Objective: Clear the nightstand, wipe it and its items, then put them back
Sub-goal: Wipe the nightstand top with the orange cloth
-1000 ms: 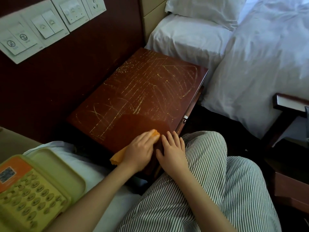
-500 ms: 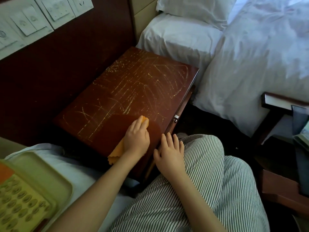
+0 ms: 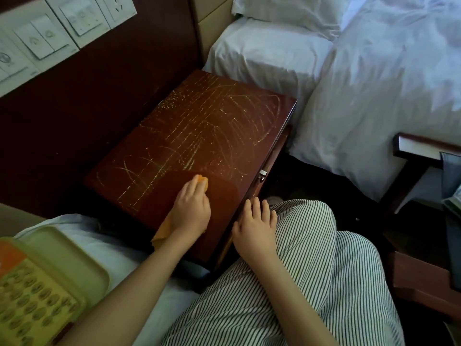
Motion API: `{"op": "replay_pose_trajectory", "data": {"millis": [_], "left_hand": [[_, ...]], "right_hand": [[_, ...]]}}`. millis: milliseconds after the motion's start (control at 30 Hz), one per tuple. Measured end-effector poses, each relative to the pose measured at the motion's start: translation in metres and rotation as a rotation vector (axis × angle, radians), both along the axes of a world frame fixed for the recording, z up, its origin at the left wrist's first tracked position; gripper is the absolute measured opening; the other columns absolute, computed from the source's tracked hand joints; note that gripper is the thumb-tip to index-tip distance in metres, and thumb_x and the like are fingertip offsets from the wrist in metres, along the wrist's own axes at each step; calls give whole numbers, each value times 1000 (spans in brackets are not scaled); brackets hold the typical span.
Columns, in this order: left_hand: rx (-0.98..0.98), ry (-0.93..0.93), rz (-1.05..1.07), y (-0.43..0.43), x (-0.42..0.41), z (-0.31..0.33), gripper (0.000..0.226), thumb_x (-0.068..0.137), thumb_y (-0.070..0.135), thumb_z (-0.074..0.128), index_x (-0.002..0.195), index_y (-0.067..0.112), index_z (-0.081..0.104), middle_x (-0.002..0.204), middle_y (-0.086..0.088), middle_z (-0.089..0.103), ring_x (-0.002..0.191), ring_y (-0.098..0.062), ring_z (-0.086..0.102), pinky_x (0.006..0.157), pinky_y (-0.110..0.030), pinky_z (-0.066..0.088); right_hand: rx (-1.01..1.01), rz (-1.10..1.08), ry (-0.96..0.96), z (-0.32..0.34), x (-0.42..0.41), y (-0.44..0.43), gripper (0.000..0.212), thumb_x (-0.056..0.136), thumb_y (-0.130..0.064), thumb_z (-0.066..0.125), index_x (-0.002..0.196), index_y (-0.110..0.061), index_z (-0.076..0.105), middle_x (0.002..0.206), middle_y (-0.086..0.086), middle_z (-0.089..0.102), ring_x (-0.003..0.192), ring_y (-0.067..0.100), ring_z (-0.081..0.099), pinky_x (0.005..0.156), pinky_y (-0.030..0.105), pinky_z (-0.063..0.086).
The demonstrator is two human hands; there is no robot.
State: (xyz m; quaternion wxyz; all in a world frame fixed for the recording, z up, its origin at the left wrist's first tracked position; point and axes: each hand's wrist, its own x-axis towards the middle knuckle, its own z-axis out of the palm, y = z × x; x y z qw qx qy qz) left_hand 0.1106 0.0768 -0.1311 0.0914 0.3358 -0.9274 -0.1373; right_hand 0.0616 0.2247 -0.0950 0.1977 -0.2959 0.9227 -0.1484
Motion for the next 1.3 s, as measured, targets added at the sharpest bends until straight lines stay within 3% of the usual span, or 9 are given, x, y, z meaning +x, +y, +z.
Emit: {"op": "replay_pose_trajectory", "data": {"millis": [100,200,400,567,700,933,1033,1100,1300], "left_hand": [[30,-2,-1,15,-30,2,43,98,16,36,140,15,40,149,-5,34,137,-22,29,110,-34,25],[63,-8,-202,25,-41,3,43,98,15,34,140,19,40,149,0,33,138,-17,28,111,-31,24],[45,-58,-501,12,14,5,47,94,27,27,138,24,43,146,3,39,134,-15,35,105,-23,22],[41,-23,-191,-13,24,-1,45,96,20,31,139,19,42,147,-2,38,135,-21,34,109,-37,31],[44,-28,-10,2,-17,0,43,99,18,34,142,19,38,151,-1,30,139,-20,26,110,-35,26],[72,-8,-429,29,-13,6,43,97,19,34,139,20,43,147,1,37,136,-18,33,106,-26,25],[43,-37,-530,17,20,4,48,93,27,27,136,21,46,144,0,42,132,-19,39,106,-30,30],[46,-44,-434,4,34,2,47,95,25,27,138,22,43,145,-1,40,134,-19,37,107,-35,35],[83,-23,-76,11,-16,3,44,99,19,33,143,21,33,153,0,25,140,-19,23,110,-33,25]], "right_hand": [[9,-4,-4,0,-2,3,64,100,-38,31,151,-10,3,159,11,-2,145,27,-9,115,43,-8],[1,8,-21,-1,-4,7,74,97,-44,37,151,-11,-1,158,11,-5,145,27,-11,114,43,-10],[22,102,-55,-3,-7,8,86,93,-48,45,150,-10,-8,157,10,-15,143,26,-18,111,43,-15],[43,123,-59,-6,-10,9,91,92,-51,47,150,-11,-10,157,10,-17,143,26,-19,111,44,-15],[46,119,-46,-8,-9,10,95,89,-58,46,150,-9,-10,157,10,-15,143,26,-17,113,44,-13],[69,132,-26,-8,-7,11,107,83,-66,49,149,-8,-11,157,11,-16,144,26,-16,114,45,-10],[99,146,-46,-9,-6,9,109,83,-64,51,148,-8,-14,156,11,-18,143,26,-18,113,44,-13],[121,153,-53,-9,-6,7,110,82,-64,52,147,-7,-16,156,11,-19,143,26,-19,112,45,-14],[126,124,-32,-10,-6,5,111,82,-66,50,147,-5,-17,156,12,-19,143,27,-17,114,44,-11]]}}
